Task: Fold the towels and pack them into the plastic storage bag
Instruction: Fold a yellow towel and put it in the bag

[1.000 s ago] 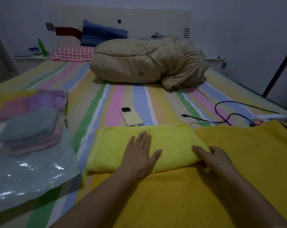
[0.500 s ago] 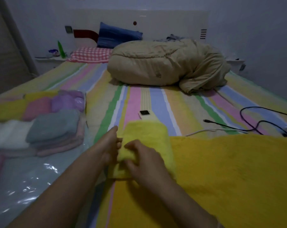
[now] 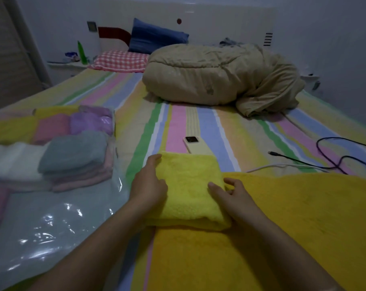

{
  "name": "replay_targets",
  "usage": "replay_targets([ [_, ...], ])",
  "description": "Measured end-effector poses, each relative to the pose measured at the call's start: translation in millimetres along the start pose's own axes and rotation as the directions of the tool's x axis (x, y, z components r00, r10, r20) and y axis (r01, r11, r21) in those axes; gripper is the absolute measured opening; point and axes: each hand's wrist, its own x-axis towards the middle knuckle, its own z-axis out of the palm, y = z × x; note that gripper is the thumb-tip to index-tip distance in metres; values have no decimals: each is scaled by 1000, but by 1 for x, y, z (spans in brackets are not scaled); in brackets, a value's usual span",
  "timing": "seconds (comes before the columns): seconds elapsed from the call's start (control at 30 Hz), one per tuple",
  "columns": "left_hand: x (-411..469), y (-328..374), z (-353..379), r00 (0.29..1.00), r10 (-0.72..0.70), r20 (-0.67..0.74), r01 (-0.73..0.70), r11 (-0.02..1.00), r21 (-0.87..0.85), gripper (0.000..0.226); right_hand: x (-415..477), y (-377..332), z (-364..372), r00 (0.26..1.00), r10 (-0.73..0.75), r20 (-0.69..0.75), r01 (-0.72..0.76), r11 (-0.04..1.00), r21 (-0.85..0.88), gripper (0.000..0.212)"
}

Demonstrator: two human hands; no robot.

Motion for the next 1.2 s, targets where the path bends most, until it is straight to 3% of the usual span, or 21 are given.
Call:
replay_targets([
  [0.1,-5,-3,9,999,21,46,-29,983,182,71,1,-12,4,994,74,81,-72,997,-21,88],
  [0.2,-11,9,11,950,311,-39,-281,901,330,67,4,-23,-3,987,90,136,-87,996,-32,91],
  [0.27,-14,19,16,897,429,108,-436,819,373,59,2,-29,-9,989,52,137,-46,998,-47,84],
  [0.37,-27,19,38,868,248,430,-446,771,455,61,1,-35,-14,988,-59,145,99,953,-285,64],
  [0.43,-31,18,46,860,200,470,-424,793,437,63,-1,-39,-11,972,-135,190,217,824,-524,53],
  [0.53,-34,20,27,891,291,347,-345,933,104,51,-9,-49,6,956,-232,182,283,552,-784,39],
  [0.63,-54,24,-17,897,427,112,-413,901,-131,44,-25,-64,37,913,-384,137,259,284,-923,32],
  [0.73,-80,20,-58,847,530,-51,-530,831,-167,35,-37,-66,80,903,-418,103,210,220,-953,35],
  [0.83,-95,-2,-92,836,533,-129,-548,826,-135,34,-38,-53,124,930,-365,50,110,146,-983,55],
  [0.9,-102,-28,-108,844,515,-152,-529,846,-72,33,-36,-42,142,943,-333,1,30,83,-996,56],
  [1.07,-126,-85,-145,857,506,-97,-499,862,89,29,-31,-29,144,911,-393,-127,-66,166,-984,37],
  [1.2,-144,-115,-169,829,558,39,-541,783,306,37,-37,-36,128,893,-432,-126,25,327,-945,23],
])
